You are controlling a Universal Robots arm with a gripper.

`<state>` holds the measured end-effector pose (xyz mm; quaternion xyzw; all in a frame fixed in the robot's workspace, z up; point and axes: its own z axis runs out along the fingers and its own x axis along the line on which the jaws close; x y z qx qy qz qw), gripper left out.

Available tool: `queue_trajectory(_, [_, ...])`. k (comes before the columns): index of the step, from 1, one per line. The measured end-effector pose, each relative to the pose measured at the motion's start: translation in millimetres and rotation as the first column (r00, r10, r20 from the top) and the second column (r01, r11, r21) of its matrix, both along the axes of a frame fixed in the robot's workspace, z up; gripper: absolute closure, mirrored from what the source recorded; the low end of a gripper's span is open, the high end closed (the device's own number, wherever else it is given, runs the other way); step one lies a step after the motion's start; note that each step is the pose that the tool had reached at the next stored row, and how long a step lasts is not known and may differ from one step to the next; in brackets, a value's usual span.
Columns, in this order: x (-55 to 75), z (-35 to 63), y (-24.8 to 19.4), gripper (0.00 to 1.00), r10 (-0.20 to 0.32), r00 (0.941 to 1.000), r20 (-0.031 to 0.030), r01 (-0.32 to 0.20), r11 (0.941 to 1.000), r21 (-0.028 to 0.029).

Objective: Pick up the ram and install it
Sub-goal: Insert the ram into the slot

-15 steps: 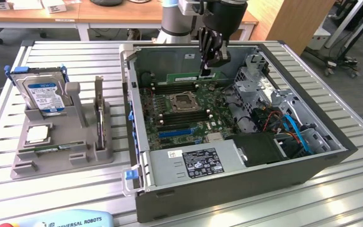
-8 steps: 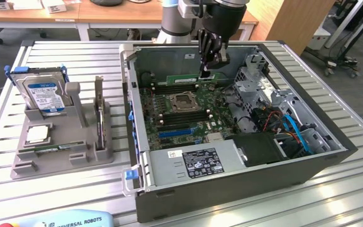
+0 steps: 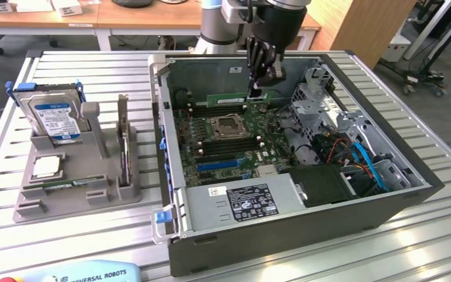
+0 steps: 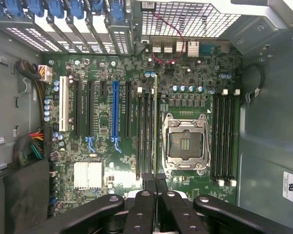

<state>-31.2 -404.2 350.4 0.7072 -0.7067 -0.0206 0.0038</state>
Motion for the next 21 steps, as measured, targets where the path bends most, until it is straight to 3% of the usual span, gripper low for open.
queue_trajectory(8, [-0.1, -0.9, -2.1, 0.89, 0.0, 1.0, 0.0, 0.0, 1.0, 0.0])
queue_trajectory(21, [-0.1, -24.2, -2.1, 0.89, 0.0, 1.0, 0.0, 0.0, 1.0, 0.0])
